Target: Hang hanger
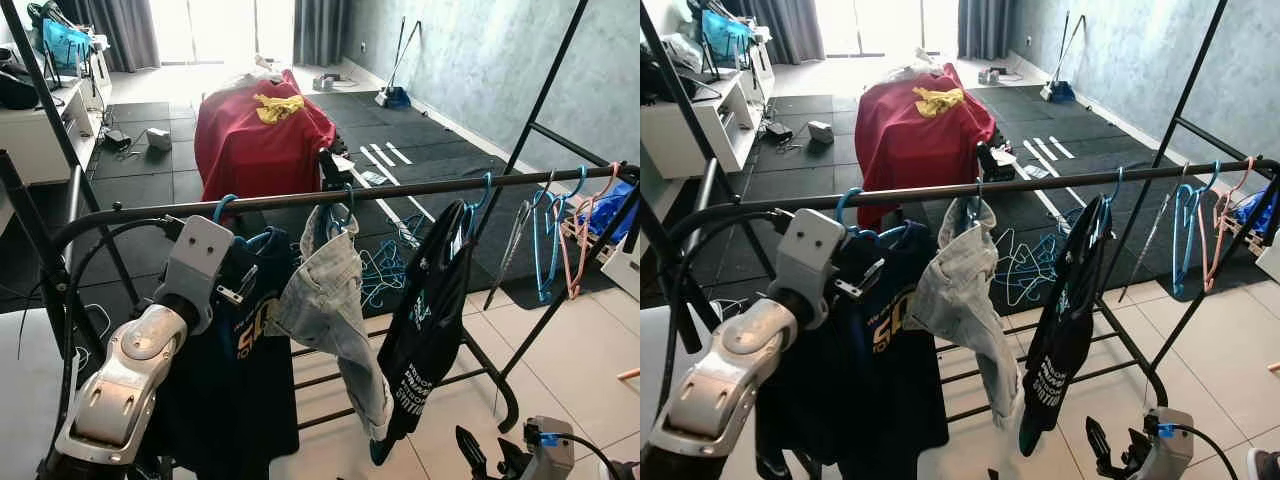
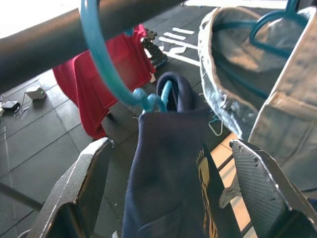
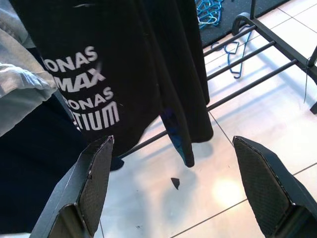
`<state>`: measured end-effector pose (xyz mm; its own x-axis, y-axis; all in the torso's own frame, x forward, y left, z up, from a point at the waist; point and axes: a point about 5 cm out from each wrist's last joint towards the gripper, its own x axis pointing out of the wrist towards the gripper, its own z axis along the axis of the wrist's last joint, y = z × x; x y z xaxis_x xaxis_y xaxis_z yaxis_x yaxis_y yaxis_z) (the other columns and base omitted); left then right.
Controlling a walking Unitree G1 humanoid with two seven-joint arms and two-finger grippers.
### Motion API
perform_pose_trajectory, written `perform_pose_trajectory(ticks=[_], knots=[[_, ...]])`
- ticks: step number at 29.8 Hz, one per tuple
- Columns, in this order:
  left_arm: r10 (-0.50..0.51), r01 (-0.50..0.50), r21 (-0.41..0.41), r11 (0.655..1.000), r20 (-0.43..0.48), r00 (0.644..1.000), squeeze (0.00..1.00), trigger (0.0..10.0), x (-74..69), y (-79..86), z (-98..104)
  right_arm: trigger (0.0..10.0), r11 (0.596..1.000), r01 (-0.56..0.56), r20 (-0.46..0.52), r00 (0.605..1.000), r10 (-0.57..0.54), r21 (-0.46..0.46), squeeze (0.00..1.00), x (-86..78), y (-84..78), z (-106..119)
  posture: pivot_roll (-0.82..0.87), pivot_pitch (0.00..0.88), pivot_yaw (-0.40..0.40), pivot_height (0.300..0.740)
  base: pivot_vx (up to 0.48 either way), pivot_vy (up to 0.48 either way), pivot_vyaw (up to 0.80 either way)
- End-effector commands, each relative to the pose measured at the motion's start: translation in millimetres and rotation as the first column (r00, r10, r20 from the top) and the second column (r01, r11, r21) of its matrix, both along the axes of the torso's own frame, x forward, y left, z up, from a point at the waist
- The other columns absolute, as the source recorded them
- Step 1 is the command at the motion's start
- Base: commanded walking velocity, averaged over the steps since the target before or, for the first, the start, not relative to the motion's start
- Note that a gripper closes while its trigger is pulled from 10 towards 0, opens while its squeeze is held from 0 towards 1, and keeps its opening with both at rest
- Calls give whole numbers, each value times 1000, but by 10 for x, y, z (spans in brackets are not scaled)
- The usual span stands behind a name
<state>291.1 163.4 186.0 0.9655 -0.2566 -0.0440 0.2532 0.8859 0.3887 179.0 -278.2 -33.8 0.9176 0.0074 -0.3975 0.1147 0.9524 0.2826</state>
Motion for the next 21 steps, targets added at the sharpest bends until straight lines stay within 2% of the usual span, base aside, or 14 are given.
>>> perform_pose_trajectory(ticks=[1,2,3,4,8,9,21], knots=[[16,-12,81,997,-52,999,0,10000,-9,59,-120,10000,1000,16,9,1000,-16,2,0,-12,-30,8,-34,36,-73,740,0,0,0],[16,-12,81,997,-52,999,0,10000,-9,59,-120,10000,1000,16,9,1000,-16,2,0,-12,-30,8,-34,36,-73,740,0,0,0],[27,-20,114,993,-59,998,0,10000,-4,85,-147,10000,1000,15,11,1000,-15,2,0,-9,-27,11,-35,36,-73,740,0,0,0],[42,-33,139,990,-62,997,0,8588,7,109,-159,10000,1000,15,15,1000,-15,1,0,-2,-27,17,-36,35,-73,740,0,0,0],[52,-42,151,988,-64,997,0,8588,14,122,-161,10000,1000,14,17,1000,-14,0,0,2,-27,21,-36,35,-73,740,0,0,0],[68,-56,148,987,-74,995,0,0,19,144,-176,10000,1000,14,20,1000,-14,-1,0,6,-25,26,-36,35,-73,740,0,0,0],[142,-125,129,984,-128,982,0,0,41,227,-337,10000,1000,8,42,999,-7,-5,0,30,2,52,-40,32,-71,740,0,0,0]])
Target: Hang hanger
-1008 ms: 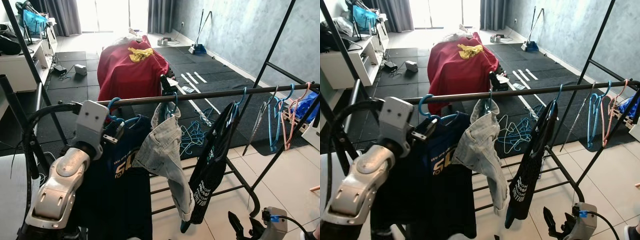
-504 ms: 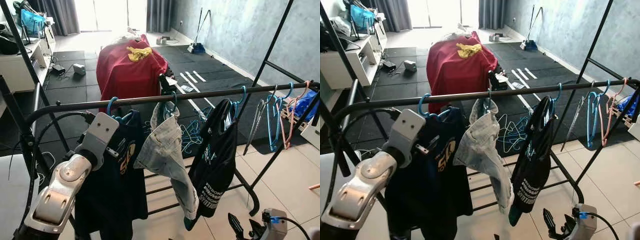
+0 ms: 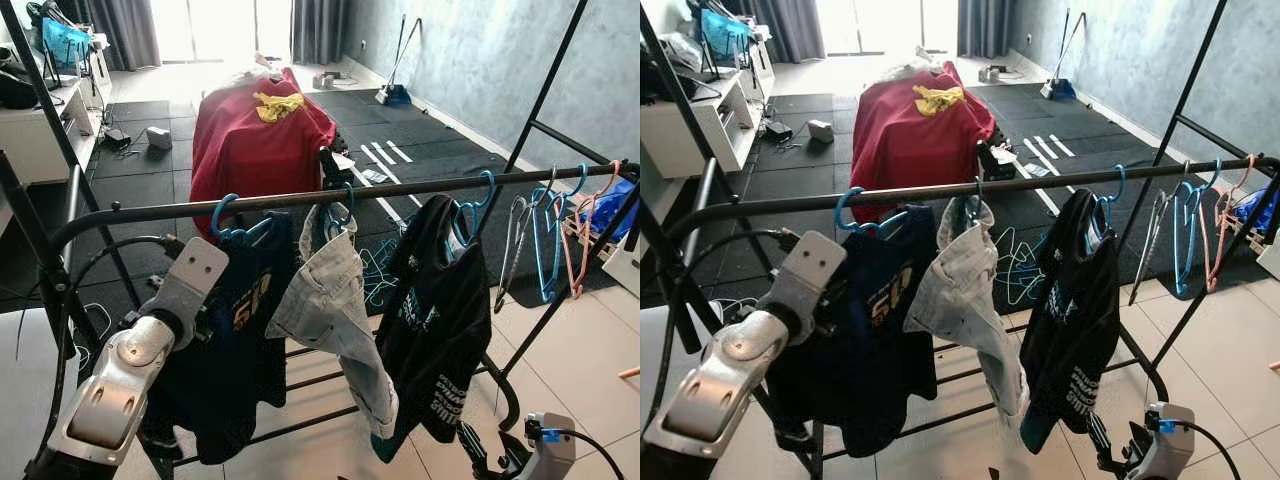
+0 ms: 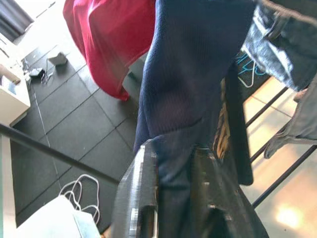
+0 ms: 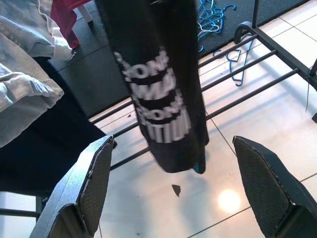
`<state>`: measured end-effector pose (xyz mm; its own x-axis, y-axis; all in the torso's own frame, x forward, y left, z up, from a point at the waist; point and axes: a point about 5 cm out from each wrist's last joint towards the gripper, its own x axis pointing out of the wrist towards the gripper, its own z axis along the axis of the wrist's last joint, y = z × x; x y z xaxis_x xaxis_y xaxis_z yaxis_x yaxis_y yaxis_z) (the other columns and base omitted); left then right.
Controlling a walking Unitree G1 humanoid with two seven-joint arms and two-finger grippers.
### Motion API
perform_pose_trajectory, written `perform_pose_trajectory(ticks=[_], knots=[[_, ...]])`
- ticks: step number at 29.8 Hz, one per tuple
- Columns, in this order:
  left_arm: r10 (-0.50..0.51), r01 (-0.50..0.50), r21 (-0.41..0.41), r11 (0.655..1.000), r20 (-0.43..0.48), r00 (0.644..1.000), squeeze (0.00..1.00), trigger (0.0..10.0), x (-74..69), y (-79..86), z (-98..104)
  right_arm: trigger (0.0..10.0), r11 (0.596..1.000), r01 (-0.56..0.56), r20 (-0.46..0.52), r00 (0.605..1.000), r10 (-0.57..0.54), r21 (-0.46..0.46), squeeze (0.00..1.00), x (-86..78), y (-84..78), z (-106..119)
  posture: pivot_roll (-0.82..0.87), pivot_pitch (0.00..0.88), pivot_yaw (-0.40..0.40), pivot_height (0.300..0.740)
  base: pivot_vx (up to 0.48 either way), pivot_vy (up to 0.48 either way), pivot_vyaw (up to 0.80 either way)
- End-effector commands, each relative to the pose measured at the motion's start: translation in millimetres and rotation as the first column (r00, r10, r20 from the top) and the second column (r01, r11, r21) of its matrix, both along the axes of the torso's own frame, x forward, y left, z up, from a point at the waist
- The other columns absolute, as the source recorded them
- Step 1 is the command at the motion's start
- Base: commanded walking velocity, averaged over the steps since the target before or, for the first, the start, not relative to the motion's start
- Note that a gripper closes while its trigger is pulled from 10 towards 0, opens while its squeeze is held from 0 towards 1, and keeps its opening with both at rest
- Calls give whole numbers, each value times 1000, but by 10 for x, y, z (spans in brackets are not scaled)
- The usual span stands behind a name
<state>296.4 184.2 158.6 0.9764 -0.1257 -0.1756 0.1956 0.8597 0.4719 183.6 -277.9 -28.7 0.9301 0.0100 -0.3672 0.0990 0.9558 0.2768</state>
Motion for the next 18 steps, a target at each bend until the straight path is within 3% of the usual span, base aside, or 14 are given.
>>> perform_pose_trajectory(ticks=[1,13,14,16,17,18], knots=[[21,-21,-9,1000,-25,999,0,0,3,18,-69,10000,1000,14,11,1000,-14,5,0,-14,2,3,-40,32,-71,740,0,0,0],[52,-56,-119,991,-36,998,0,0,111,8,-111,10000,1000,11,22,1000,-11,5,0,-1,14,21,-45,35,-70,740,0,0,0],[51,-58,-183,981,-42,998,0,0,122,10,-109,10000,1000,10,22,1000,-11,5,0,0,15,24,-45,35,-71,740,0,0,0],[51,-58,-183,981,-42,998,0,0,122,10,-109,10000,1000,10,22,1000,-11,5,0,0,15,24,-45,35,-71,740,0,0,0],[10,-12,-281,959,-10,1000,0,0,128,85,3,10000,1000,10,24,1000,-10,5,0,1,17,29,-43,39,-75,740,0,0,0],[-18,28,-340,940,32,999,0,1961,118,197,128,10000,1000,8,25,1000,-8,6,0,1,18,33,-34,40,-77,740,0,0,0]])
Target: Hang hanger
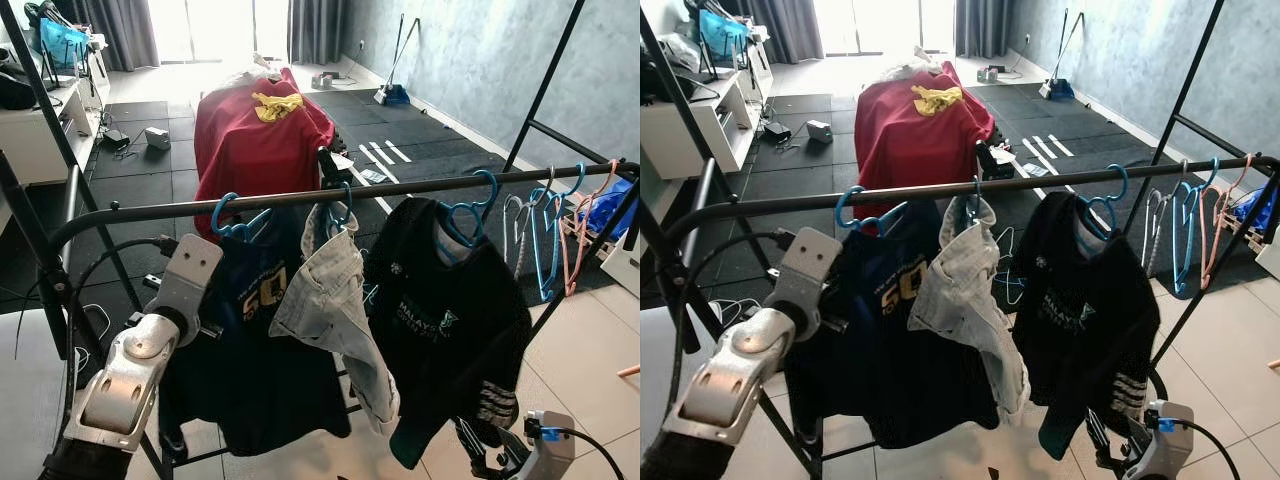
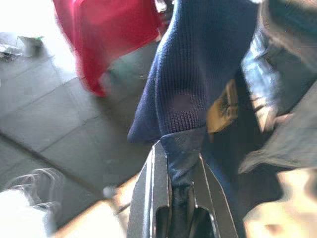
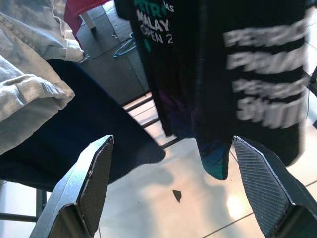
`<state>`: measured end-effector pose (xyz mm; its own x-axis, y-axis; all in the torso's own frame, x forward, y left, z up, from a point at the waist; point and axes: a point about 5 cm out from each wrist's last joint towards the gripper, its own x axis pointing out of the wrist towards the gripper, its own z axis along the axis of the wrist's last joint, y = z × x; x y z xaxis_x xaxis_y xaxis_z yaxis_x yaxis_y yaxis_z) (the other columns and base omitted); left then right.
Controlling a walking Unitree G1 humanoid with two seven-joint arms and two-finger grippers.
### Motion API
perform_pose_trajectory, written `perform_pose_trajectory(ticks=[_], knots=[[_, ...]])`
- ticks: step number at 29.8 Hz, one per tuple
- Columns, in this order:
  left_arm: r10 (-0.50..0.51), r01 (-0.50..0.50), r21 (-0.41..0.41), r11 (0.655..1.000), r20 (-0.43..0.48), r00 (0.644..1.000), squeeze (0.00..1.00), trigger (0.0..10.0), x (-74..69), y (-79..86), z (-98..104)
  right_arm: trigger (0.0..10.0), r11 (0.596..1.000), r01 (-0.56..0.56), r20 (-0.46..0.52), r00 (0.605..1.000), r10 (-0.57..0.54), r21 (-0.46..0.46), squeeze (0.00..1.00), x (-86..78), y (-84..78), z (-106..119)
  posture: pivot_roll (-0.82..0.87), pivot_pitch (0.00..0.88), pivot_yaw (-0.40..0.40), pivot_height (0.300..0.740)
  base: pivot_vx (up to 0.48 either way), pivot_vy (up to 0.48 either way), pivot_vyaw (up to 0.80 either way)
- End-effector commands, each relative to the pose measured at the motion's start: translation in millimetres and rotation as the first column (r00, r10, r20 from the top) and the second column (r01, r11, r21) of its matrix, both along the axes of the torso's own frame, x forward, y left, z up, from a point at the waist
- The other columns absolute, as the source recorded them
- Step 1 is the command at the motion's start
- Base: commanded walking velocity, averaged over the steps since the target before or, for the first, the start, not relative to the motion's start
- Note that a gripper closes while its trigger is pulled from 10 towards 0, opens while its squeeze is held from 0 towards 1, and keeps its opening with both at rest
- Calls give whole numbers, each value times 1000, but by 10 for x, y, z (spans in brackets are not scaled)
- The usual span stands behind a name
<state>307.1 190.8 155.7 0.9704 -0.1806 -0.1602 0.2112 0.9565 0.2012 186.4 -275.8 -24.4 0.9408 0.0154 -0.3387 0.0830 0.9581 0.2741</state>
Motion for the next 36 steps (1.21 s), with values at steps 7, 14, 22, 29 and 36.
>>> perform_pose_trajectory(ticks=[7,14,22,29,36], knots=[[-37,51,-112,992,120,992,0,10000,-62,348,350,10000,1000,11,-5,1000,-11,14,0,-27,-2,-5,-27,42,-77,740,0,0,0],[-100,113,-108,988,114,988,0,10000,-222,464,388,10000,1000,9,-3,1000,-9,16,0,-27,-4,4,-24,46,-82,740,0,0,0],[-207,210,-44,977,55,977,0,10000,-355,549,361,10000,1000,3,-1,1000,-3,16,0,-24,-3,19,-22,48,-82,740,-293,0,0],[-240,239,15,971,33,970,0,10000,-427,767,453,10000,1000,1,2,1000,-1,14,0,-28,-3,29,-20,48,-83,740,-67,0,0],[-293,293,16,956,23,956,0,10000,-502,806,503,10000,1000,-1,3,1000,1,14,0,-24,4,40,-19,48,-86,740,-137,0,0]])
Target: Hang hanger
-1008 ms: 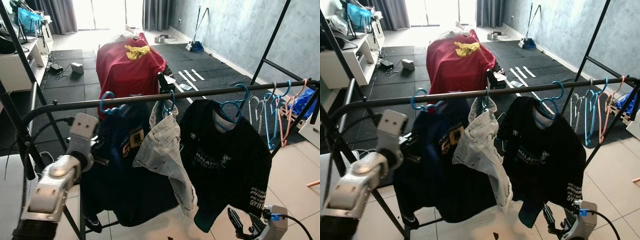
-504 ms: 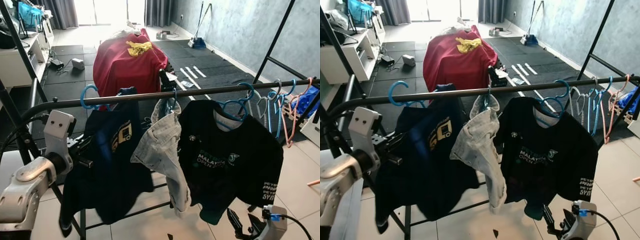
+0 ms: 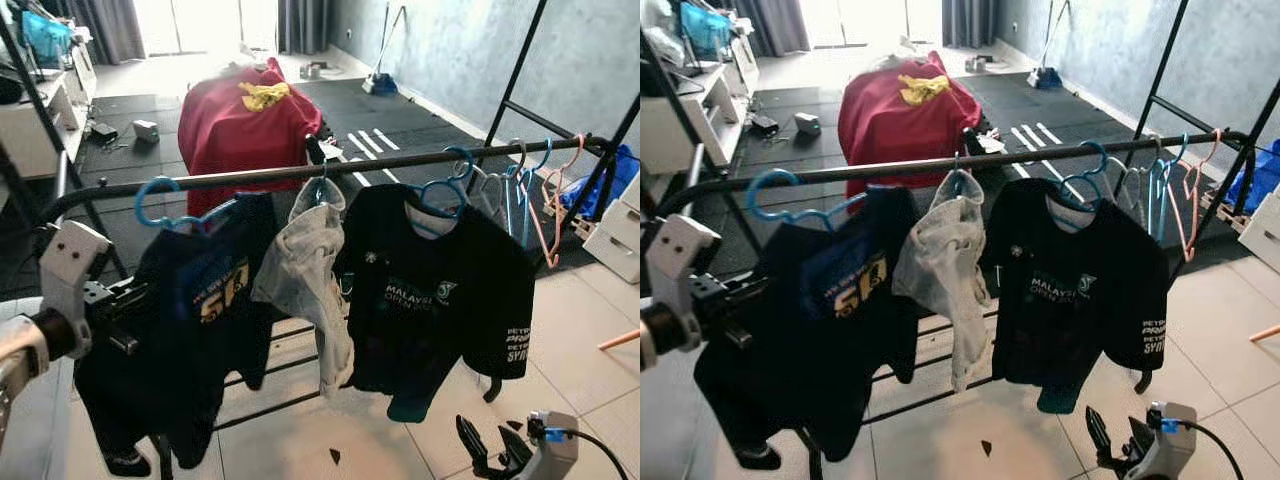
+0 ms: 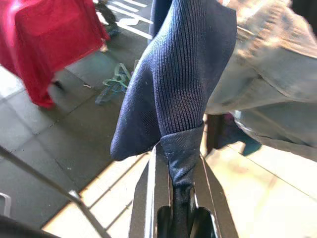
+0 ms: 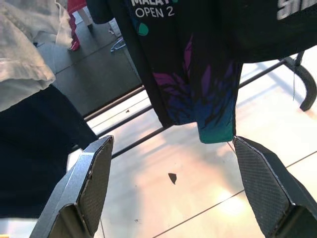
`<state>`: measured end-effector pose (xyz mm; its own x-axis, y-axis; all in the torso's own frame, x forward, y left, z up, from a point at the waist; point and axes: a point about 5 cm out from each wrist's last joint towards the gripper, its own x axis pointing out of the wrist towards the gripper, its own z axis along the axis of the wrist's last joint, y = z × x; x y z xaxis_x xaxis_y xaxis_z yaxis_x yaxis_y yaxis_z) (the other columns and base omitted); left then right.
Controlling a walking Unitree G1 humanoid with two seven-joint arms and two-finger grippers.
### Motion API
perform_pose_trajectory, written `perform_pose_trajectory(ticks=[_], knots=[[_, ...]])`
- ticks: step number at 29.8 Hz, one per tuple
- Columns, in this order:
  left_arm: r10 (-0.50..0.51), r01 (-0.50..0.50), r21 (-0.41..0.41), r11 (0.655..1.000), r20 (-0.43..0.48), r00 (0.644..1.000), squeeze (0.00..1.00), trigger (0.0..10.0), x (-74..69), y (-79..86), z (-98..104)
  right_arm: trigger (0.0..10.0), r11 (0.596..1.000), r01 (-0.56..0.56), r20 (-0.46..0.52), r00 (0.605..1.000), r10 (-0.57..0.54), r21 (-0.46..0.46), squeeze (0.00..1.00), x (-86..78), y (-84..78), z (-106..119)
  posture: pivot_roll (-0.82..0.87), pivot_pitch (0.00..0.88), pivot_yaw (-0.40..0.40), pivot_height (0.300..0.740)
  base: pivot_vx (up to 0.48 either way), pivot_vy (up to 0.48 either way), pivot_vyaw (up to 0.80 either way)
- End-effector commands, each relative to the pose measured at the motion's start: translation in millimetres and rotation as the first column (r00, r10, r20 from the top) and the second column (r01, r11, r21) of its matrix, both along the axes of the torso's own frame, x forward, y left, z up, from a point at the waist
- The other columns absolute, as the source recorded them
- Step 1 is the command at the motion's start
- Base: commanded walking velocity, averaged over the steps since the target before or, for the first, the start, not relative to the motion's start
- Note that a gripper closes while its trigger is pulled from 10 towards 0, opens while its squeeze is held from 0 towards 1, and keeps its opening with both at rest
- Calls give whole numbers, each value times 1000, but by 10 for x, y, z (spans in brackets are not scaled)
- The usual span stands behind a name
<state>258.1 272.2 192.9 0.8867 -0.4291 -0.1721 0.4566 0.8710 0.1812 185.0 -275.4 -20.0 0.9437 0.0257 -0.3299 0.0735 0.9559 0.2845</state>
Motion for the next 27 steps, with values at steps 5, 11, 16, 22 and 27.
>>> perform_pose_trajectory(ticks=[5,11,16,22,27], knots=[[-175,176,-13,984,29,984,0,10000,-120,-212,110,10000,1000,8,0,1000,-8,5,0,-8,4,12,-17,48,-86,740,-96,0,0],[-241,241,-9,971,5,971,0,10000,-172,-204,107,10000,999,44,23,999,-44,13,0,-4,-32,45,-16,50,-81,740,-320,0,0],[-251,251,-10,968,0,968,0,10000,-164,-203,97,10000,998,55,34,998,-55,16,0,2,-56,71,-5,52,-82,740,-480,0,0],[-305,304,-103,947,2,952,0,10000,-119,-498,-41,10000,1000,11,96,995,-10,-13,0,138,-51,229,-12,52,-81,740,-480,0,0],[-348,343,-171,924,-4,937,0,10000,-102,-732,-164,10000,996,-79,159,984,86,-48,0,283,9,412,-20,53,-81,740,-480,0,0]])
